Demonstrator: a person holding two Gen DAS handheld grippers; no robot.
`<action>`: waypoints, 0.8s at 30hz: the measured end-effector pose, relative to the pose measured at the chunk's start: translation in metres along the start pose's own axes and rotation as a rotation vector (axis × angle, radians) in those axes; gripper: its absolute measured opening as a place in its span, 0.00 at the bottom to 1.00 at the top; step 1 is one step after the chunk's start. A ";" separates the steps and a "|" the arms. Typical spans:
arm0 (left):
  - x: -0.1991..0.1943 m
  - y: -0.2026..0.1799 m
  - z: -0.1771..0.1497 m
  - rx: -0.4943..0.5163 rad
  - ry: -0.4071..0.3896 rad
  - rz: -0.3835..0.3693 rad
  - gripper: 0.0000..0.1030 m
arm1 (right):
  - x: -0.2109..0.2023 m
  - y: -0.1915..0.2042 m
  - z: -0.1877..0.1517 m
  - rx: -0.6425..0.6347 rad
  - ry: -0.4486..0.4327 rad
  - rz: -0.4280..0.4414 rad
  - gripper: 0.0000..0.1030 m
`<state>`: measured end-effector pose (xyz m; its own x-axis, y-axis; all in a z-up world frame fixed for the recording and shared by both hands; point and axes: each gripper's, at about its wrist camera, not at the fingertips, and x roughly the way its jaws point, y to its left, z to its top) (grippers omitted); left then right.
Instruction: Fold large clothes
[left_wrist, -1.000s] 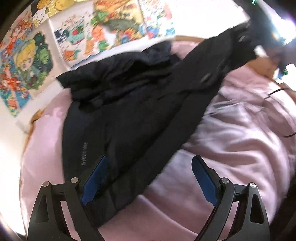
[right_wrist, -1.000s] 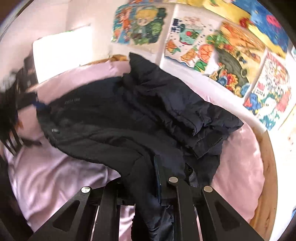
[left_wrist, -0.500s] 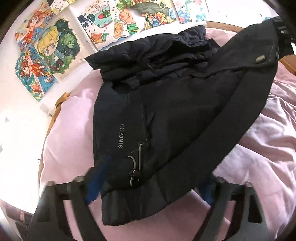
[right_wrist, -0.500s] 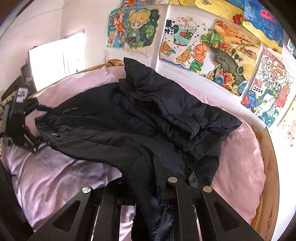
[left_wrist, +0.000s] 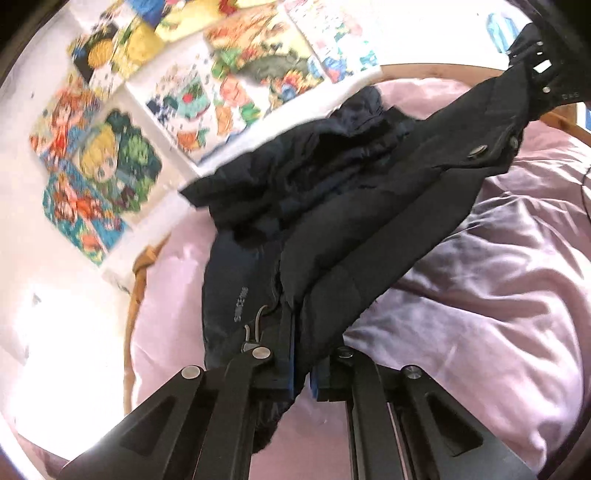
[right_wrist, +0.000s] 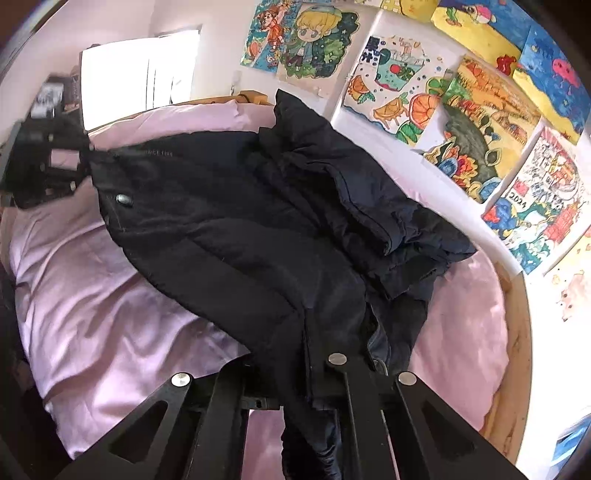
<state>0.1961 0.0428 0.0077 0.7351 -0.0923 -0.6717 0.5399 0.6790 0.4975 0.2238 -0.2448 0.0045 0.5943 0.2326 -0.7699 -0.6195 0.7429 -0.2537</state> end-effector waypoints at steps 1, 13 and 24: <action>-0.007 -0.001 0.001 0.017 -0.004 -0.006 0.06 | -0.007 0.002 -0.003 -0.004 0.000 0.002 0.07; -0.055 0.032 0.048 -0.035 -0.031 -0.120 0.06 | -0.053 -0.005 -0.003 0.050 0.009 0.038 0.07; 0.006 0.110 0.138 -0.244 0.035 -0.164 0.06 | -0.004 -0.098 0.053 0.247 -0.045 0.015 0.07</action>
<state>0.3169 0.0162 0.1342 0.6293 -0.1935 -0.7527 0.5326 0.8127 0.2363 0.3093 -0.2849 0.0638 0.6116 0.2684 -0.7442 -0.4874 0.8688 -0.0872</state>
